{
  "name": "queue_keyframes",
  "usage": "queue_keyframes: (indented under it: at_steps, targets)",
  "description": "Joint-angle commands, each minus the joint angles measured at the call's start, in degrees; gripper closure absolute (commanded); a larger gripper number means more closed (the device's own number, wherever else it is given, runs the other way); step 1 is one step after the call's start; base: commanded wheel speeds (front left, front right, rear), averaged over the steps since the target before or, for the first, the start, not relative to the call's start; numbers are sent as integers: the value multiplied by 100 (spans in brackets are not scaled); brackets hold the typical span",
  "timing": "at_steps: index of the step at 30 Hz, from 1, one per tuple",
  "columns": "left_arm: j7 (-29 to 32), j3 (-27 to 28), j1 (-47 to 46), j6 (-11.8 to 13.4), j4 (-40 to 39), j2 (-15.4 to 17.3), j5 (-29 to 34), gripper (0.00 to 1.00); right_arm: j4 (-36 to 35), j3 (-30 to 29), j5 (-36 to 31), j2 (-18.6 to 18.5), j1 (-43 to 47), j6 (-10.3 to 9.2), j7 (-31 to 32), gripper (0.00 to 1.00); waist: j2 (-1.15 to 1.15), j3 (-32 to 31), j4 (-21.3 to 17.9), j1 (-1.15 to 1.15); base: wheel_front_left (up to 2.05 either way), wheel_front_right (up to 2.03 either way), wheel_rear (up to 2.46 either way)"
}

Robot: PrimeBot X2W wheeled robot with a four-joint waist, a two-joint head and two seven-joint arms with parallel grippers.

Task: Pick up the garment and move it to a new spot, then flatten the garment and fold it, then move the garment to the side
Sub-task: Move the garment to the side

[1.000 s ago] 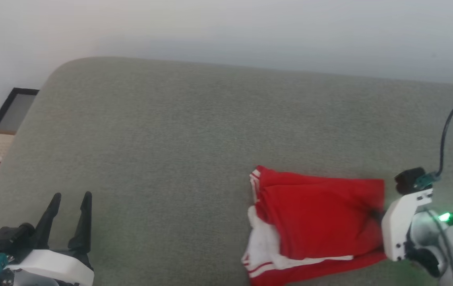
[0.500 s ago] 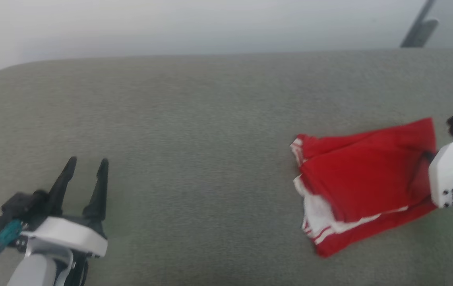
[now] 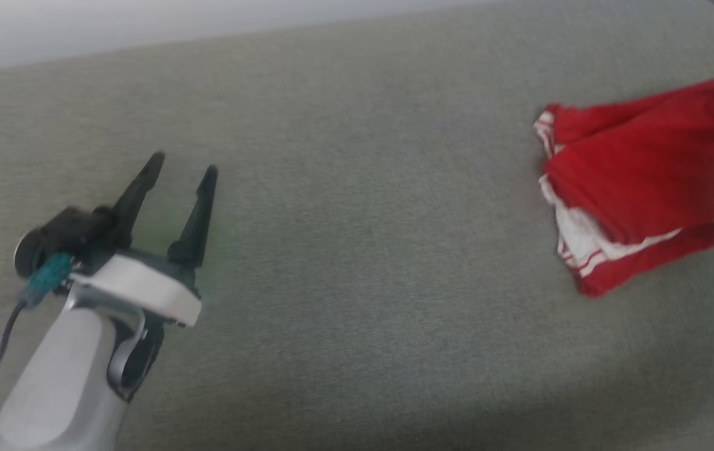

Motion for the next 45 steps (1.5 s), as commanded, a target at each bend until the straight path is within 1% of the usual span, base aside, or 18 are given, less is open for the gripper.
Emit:
queue_keyframes:
  at_steps: [1, 6, 9, 13, 14, 21, 27, 31, 32, 34, 35, 36, 39, 45]
  targets:
    - [14, -122, -212, -17, 35, 62, -61, 0, 127, 46, -101, -40, -203, -13, -150, 100, 0, 299, -283, 0, 0, 0, 0]
    - [17, -516, -689, -18, 134, 154, -114, 0, 593, 137, -342, -186, -710, -13, -664, 100, 0, 565, -480, 0, 0, 0, 0]
    - [6, -716, -924, -18, 200, 175, -152, 0, 942, 146, -598, -274, -989, -13, -977, 100, 0, 702, -544, 0, 0, 0, 0]
    - [-7, -922, -1207, -18, 294, 212, -206, 0, 1430, 134, -955, -278, -1301, -13, -1353, 100, 0, 867, -589, 0, 0, 0, 0]
    - [-7, -922, -1207, -18, 294, 212, -206, 0, 1430, 134, -955, -278, -1301, -13, -1353, 100, 0, 867, -589, 0, 0, 0, 0]
    - [-29, -1223, -1587, -19, 458, 238, -305, 0, 2341, 96, -1461, 2, -1600, -13, -1840, 100, 0, 1081, -584, 0, 0, 0, 0]
    - [-51, -1393, -1780, -18, 566, 265, -409, 0, 3039, -43, -1751, 274, -1771, -13, -1955, 100, 0, 1178, -525, 0, 0, 0, 0]
    - [-63, -1419, -1822, -18, 623, 290, -470, 0, 3324, -246, -1899, 368, -1866, -13, -2024, 100, 0, 1176, -465, 0, 0, 0, 0]
    - [-66, -1414, -1819, -18, 633, 291, -476, 0, 3372, -305, -1948, 373, -1882, -13, -2031, 76, 0, 1163, -448, 0, 0, 0, 0]
    - [-68, -1368, -1805, -18, 618, 302, -467, 0, 3449, -396, -2022, 408, -1883, -13, -2045, 39, 0, 1128, -416, 0, 0, 0, 0]
    - [-69, -1322, -1776, -18, 595, 305, -470, 0, 3465, -460, -2049, 410, -1893, -13, -2080, 5, 0, 1105, -402, 0, 0, 0, 0]
    - [-64, -1269, -1740, -18, 559, 302, -482, 0, 3477, -519, -2076, 394, -1899, -13, -2111, 0, 0, 1080, -386, 0, 0, 0, 0]
    - [-60, -1015, -1530, -18, 450, 269, -418, 0, 3534, -721, -2151, 449, -1937, -13, -2226, 0, 0, 928, -306, 0, 0, 0, 0]
    - [-61, -748, -1151, -15, 323, 240, -353, 0, 3571, -988, -2087, 580, -1958, -13, -2563, 0, 0, 603, -131, 0, 0, 0, 0]
